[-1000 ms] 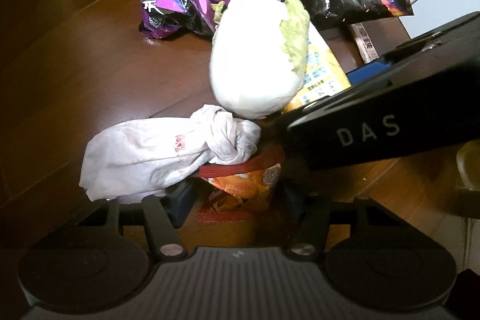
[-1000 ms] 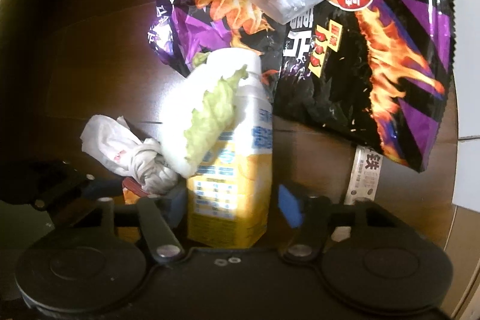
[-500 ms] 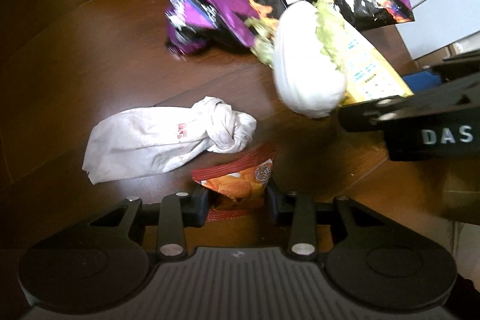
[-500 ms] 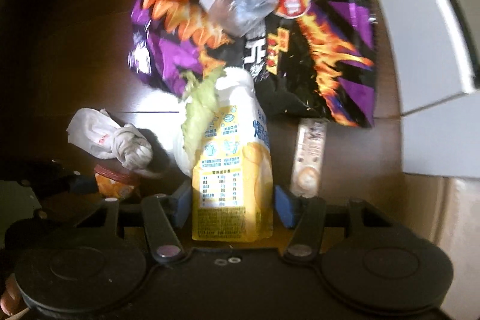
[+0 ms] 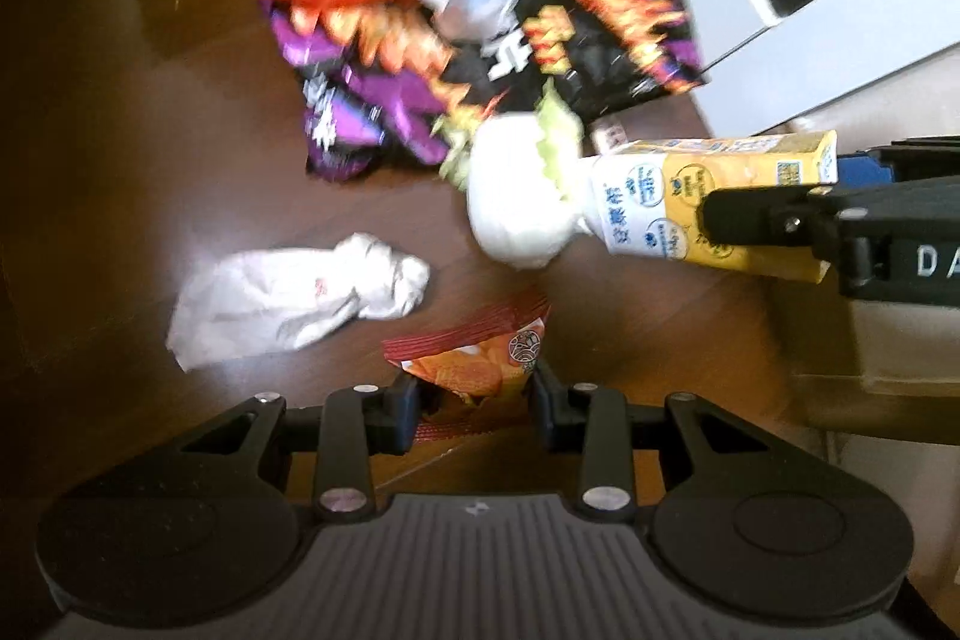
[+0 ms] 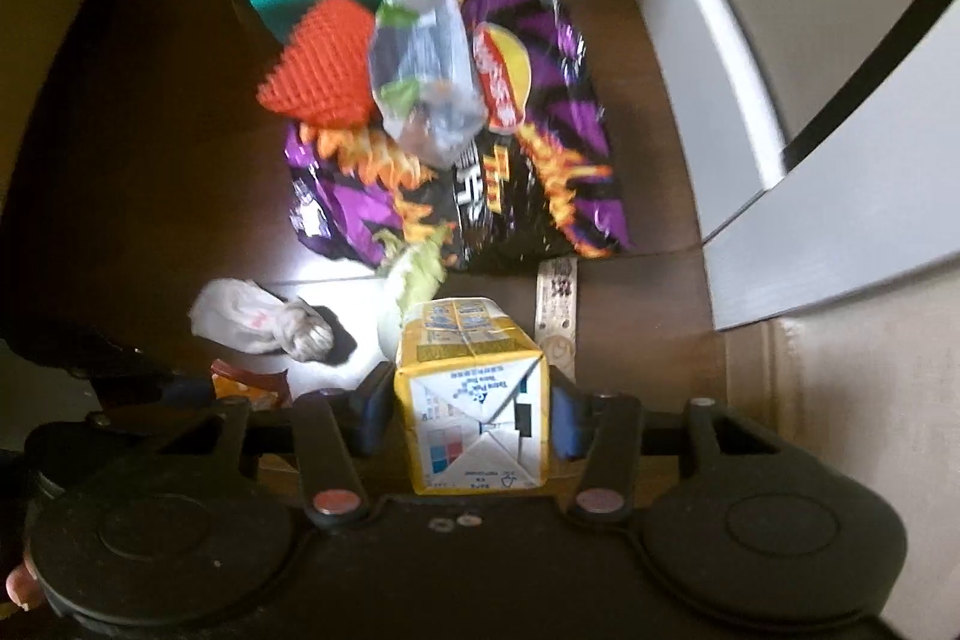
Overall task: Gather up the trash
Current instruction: 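Lift the orange wrapper with the left tool while the right tool carries the juice box to the wastebasket, then open the left tool over the wastebasket while the right tool opens, dropping the juice box, then move both tools back down to the trash pile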
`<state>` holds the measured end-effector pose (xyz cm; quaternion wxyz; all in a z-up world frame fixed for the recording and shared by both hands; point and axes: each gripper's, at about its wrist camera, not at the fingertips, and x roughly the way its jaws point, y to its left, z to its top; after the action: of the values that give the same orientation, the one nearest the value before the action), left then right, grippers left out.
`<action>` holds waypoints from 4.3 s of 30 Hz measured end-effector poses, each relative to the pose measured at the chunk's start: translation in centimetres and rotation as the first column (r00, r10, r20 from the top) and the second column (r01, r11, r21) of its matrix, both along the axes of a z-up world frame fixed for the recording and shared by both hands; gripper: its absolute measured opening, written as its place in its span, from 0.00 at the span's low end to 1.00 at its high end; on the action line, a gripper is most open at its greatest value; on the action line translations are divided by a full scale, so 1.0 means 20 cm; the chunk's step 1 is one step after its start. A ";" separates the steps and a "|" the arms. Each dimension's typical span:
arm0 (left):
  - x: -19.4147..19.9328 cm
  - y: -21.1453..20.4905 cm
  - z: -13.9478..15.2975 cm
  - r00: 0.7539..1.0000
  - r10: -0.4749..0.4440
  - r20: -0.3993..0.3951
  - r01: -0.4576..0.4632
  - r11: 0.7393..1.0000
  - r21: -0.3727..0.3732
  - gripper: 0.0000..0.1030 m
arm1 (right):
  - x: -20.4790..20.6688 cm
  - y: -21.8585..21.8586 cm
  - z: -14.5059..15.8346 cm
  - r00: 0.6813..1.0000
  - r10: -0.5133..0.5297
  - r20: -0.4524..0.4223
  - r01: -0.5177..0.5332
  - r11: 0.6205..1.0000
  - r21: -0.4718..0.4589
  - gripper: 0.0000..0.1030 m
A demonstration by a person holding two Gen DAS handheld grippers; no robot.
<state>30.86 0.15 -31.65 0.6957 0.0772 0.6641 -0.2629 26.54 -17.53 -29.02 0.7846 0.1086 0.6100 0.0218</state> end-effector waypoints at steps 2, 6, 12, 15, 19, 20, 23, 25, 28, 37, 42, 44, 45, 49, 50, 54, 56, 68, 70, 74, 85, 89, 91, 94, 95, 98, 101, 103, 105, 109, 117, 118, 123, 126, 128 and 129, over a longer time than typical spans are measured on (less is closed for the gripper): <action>0.00 -0.02 0.06 1.000 -0.010 0.024 0.010 1.000 -0.006 0.33 | -0.02 -0.02 0.07 1.000 -0.010 0.023 0.010 1.000 0.003 0.49; 0.01 -0.09 0.22 0.997 0.007 0.080 -0.005 1.000 -0.022 0.34 | -0.05 -0.05 0.24 0.994 -0.030 0.101 0.030 1.000 0.000 0.49; 0.14 -0.07 0.51 0.975 0.103 0.197 -0.089 0.993 -0.074 0.33 | -0.01 -0.14 0.54 0.962 -0.075 0.262 0.075 0.997 0.009 0.49; 0.21 -0.06 0.69 0.953 0.155 0.260 -0.130 0.985 -0.113 0.33 | 0.04 -0.17 0.72 0.932 -0.093 0.351 0.091 0.996 0.024 0.49; 0.30 -0.05 0.93 0.915 0.199 0.352 -0.151 0.975 -0.161 0.34 | 0.08 -0.20 0.93 0.879 -0.110 0.463 0.102 0.994 0.042 0.49; 0.32 -0.05 1.00 0.903 0.208 0.377 -0.154 0.973 -0.170 0.34 | 0.09 -0.21 0.99 0.864 -0.112 0.491 0.103 0.994 0.045 0.49; 0.36 -0.04 1.18 0.869 0.238 0.434 -0.158 0.965 -0.211 0.34 | 0.13 -0.23 1.16 0.813 -0.120 0.569 0.100 0.993 0.066 0.49; 0.40 -0.03 1.33 0.841 0.259 0.474 -0.160 0.958 -0.240 0.34 | 0.15 -0.24 1.26 0.778 -0.122 0.616 0.095 0.992 0.077 0.49; 0.45 -0.01 1.51 0.802 0.285 0.524 -0.162 0.950 -0.268 0.34 | 0.20 -0.25 1.41 0.725 -0.116 0.679 0.086 0.993 0.078 0.49; 0.67 0.00 1.91 0.710 0.311 0.632 -0.157 0.945 -0.288 0.34 | 0.45 -0.18 1.73 0.588 -0.065 0.806 0.038 0.998 0.053 0.49; 0.92 0.04 1.94 0.698 0.371 0.612 -0.240 0.927 -0.288 0.34 | 0.63 -0.08 1.77 0.593 0.010 0.805 0.002 1.000 -0.014 0.49; 1.03 0.06 1.95 0.709 0.396 0.583 -0.270 0.917 -0.295 0.34 | 0.73 -0.04 1.76 0.605 0.051 0.795 -0.013 0.998 -0.055 0.49; 1.08 0.07 1.94 0.712 0.410 0.570 -0.291 0.911 -0.293 0.34 | 0.76 -0.02 1.75 0.612 0.069 0.788 -0.017 0.997 -0.075 0.49; 1.24 0.10 1.87 0.741 0.424 0.521 -0.342 0.906 -0.250 0.34 | 0.92 0.08 1.69 0.653 0.147 0.743 -0.044 0.987 -0.156 0.49; 1.29 0.09 1.84 0.749 0.418 0.515 -0.345 0.909 -0.235 0.34 | 0.95 0.10 1.67 0.664 0.160 0.730 -0.050 0.984 -0.170 0.49; 1.38 0.03 1.74 0.758 0.372 0.536 -0.346 0.926 -0.153 0.34 | 1.09 0.17 1.60 0.699 0.201 0.686 -0.076 0.975 -0.209 0.48; 1.43 0.00 1.70 0.776 0.347 0.527 -0.334 0.934 -0.124 0.34 | 1.14 0.20 1.56 0.711 0.227 0.665 -0.095 0.969 -0.230 0.48; 1.59 -0.09 1.48 0.837 0.272 0.475 -0.307 0.952 -0.006 0.35 | 1.21 0.30 1.37 0.766 0.307 0.565 -0.150 0.940 -0.308 0.49; 1.59 -0.10 1.47 0.840 0.259 0.478 -0.300 0.954 0.010 0.35 | 1.20 0.30 1.36 0.771 0.313 0.554 -0.158 0.938 -0.310 0.49; 1.58 -0.10 1.47 0.839 0.262 0.477 -0.307 0.951 0.018 0.36 | 1.19 0.31 1.37 0.777 0.304 0.551 -0.160 0.942 -0.294 0.51; 1.46 -0.08 1.58 0.799 0.285 0.530 -0.302 0.952 -0.056 0.63 | 1.01 0.29 1.46 0.728 0.318 0.607 -0.171 0.942 -0.288 0.68; 1.38 -0.11 1.61 0.791 0.273 0.547 -0.289 0.955 -0.059 0.63 | 0.93 0.26 1.50 0.715 0.311 0.626 -0.167 0.946 -0.278 0.69; 1.34 -0.12 1.64 0.787 0.263 0.559 -0.279 0.958 -0.057 0.63 | 0.90 0.25 1.52 0.713 0.301 0.634 -0.165 0.950 -0.266 0.69; 1.27 -0.14 1.68 0.777 0.253 0.576 -0.269 0.961 -0.060 0.63 | 0.86 0.21 1.54 0.709 0.278 0.648 -0.160 0.959 -0.235 0.70; 1.24 -0.14 1.70 0.776 0.250 0.579 -0.261 0.963 -0.066 0.63 | 0.83 0.20 1.55 0.705 0.274 0.654 -0.160 0.960 -0.229 0.72; 1.16 -0.14 1.74 0.763 0.238 0.602 -0.244 0.967 -0.073 0.63 | 0.76 0.16 1.56 0.678 0.280 0.680 -0.164 0.959 -0.231 0.74; 1.06 -0.14 1.78 0.749 0.231 0.621 -0.227 0.970 -0.087 0.63 | 0.68 0.13 1.56 0.659 0.276 0.700 -0.150 0.960 -0.237 0.75; 0.99 -0.13 1.80 0.750 0.233 0.619 -0.213 0.971 -0.107 0.63 | 0.63 0.10 1.56 0.657 0.258 0.709 -0.147 0.965 -0.215 0.75; 0.94 -0.12 1.81 0.744 0.237 0.624 -0.209 0.971 -0.118 0.63 | 0.58 0.07 1.55 0.651 0.245 0.718 -0.138 0.969 -0.204 0.75; 0.84 -0.10 1.81 0.740 0.245 0.627 -0.207 0.969 -0.135 0.63 | 0.51 0.02 1.53 0.646 0.211 0.734 -0.131 0.977 -0.166 0.78; 0.62 -0.08 1.65 0.743 0.245 0.623 -0.216 0.969 -0.123 0.79 | 0.40 -0.08 1.36 0.670 0.134 0.731 -0.105 0.991 -0.085 0.88; 0.60 -0.08 1.62 0.746 0.245 0.619 -0.220 0.968 -0.117 0.79 | 0.38 -0.10 1.33 0.678 0.130 0.724 -0.102 0.991 -0.082 0.90; 0.55 -0.07 1.36 0.792 0.259 0.552 -0.251 0.964 -0.093 0.79 | 0.32 -0.14 1.06 0.740 0.115 0.663 -0.102 0.993 -0.060 1.00; 0.54 -0.07 1.16 0.825 0.254 0.505 -0.262 0.964 -0.056 0.79 | 0.31 -0.15 0.88 0.785 0.108 0.611 -0.086 0.994 -0.066 1.00; 0.54 -0.08 1.03 0.847 0.246 0.471 -0.263 0.964 -0.032 0.79 | 0.29 -0.17 0.74 0.819 0.095 0.566 -0.072 0.995 -0.062 1.00; 0.53 -0.09 0.94 0.862 0.240 0.446 -0.261 0.965 -0.016 0.79 | 0.29 -0.18 0.67 0.836 0.085 0.542 -0.061 0.996 -0.063 1.00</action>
<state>41.51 -1.57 -12.77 0.8551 0.0639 0.4978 -0.1305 32.34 -21.12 -15.54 0.9263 0.0575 0.3660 0.0683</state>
